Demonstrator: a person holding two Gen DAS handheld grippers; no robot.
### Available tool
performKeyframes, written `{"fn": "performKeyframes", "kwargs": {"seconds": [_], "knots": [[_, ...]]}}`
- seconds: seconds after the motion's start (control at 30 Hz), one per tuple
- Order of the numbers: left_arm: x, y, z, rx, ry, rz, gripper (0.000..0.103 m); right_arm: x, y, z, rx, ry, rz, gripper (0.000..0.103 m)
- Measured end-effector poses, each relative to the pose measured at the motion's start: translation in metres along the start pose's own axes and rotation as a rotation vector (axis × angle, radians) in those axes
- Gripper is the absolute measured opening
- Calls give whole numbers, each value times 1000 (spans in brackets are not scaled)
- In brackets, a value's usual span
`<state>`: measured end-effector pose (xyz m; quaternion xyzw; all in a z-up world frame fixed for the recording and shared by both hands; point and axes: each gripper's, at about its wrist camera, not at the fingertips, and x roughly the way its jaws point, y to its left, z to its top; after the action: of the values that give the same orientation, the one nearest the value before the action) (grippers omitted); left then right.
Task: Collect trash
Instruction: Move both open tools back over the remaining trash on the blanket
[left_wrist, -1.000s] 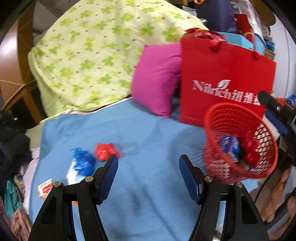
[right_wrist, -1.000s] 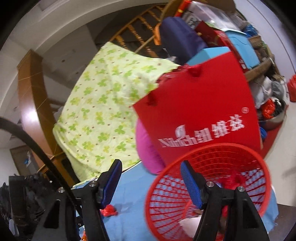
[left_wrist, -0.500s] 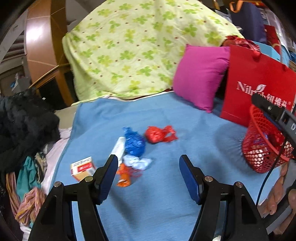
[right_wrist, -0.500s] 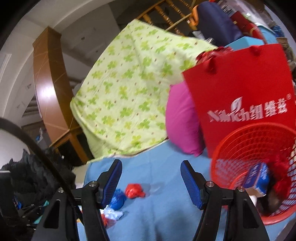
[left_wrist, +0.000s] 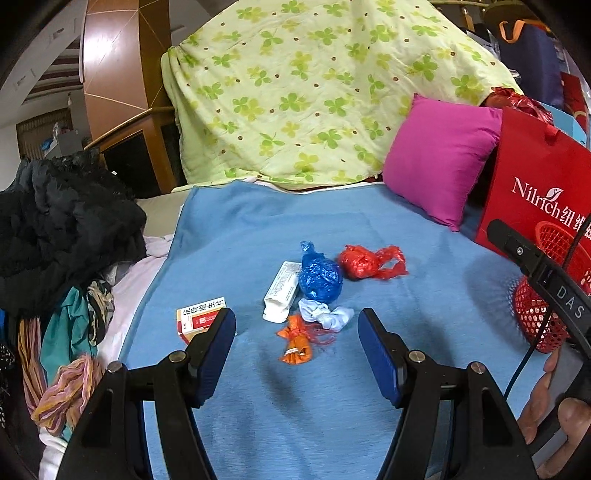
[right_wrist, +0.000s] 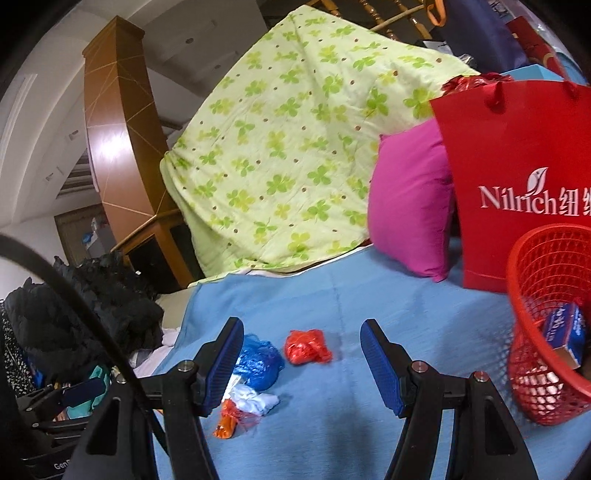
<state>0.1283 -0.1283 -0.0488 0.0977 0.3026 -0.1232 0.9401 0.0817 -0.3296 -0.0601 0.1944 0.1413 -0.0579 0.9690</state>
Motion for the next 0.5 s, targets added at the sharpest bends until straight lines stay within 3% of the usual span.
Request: {"fn": "performKeyframes", "kwargs": {"seconds": [0.5], "knots": [[-2, 31, -15, -22, -16, 69, 70, 26, 17, -12, 1, 67, 42, 70]]}}
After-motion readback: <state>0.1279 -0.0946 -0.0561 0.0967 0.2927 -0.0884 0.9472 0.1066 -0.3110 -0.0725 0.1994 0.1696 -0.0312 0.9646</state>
